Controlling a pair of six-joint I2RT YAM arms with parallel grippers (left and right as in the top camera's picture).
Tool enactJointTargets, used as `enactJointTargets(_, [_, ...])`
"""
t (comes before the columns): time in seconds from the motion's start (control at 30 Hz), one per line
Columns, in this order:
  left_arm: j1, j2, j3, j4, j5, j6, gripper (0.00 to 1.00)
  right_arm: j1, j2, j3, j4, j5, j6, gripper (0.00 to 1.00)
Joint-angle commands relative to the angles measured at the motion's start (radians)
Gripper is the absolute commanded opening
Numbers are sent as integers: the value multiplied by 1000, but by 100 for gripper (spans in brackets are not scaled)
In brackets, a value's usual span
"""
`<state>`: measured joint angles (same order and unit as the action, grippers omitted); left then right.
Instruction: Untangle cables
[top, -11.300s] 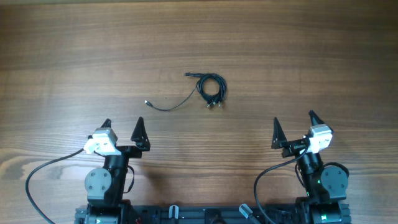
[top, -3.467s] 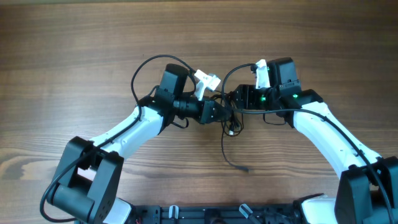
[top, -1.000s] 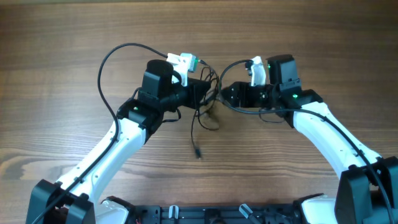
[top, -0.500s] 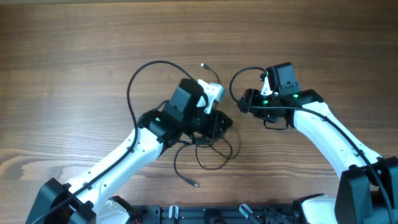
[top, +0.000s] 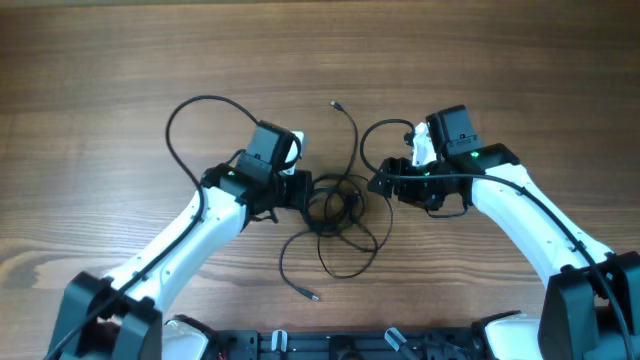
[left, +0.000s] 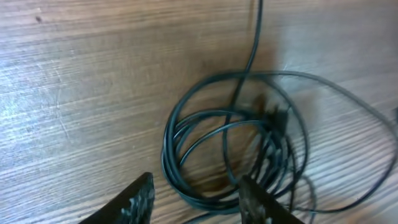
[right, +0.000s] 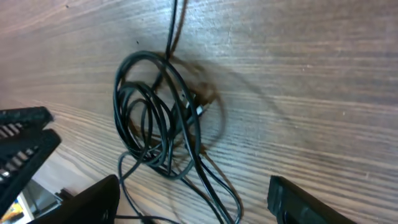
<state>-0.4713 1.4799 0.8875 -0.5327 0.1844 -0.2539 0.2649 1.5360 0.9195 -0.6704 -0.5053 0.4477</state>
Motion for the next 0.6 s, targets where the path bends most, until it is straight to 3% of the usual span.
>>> enactJointTargets(0.0, [-14,49,-6,-15,39,204,54,0,-14,4,-16,-5,6,78])
enactJointTargets(0.2, [-171,114,-7,-11,40,451,62,0,-14,4,-24,-28,53,77])
enactJointTargets(0.4, [-252,232,-7,5,-34,452,57,0,-15,4,-31,-46,53,77])
enactJointTargets(0.47, [-255,251,-7,13,-60,448,44,0,-15,4,-30,-46,53,77])
enactJointTargets(0.5, [-255,251,-7,17,-61,448,28,0,-15,4,-30,-46,53,77])
enactJointTargets(0.53, [-255,250,-6,27,-68,448,4,0,-15,4,-30,-46,53,77])
enactJointTargets(0.57, [-255,236,14,41,-92,424,4,0,-15,4,-26,-46,52,77])
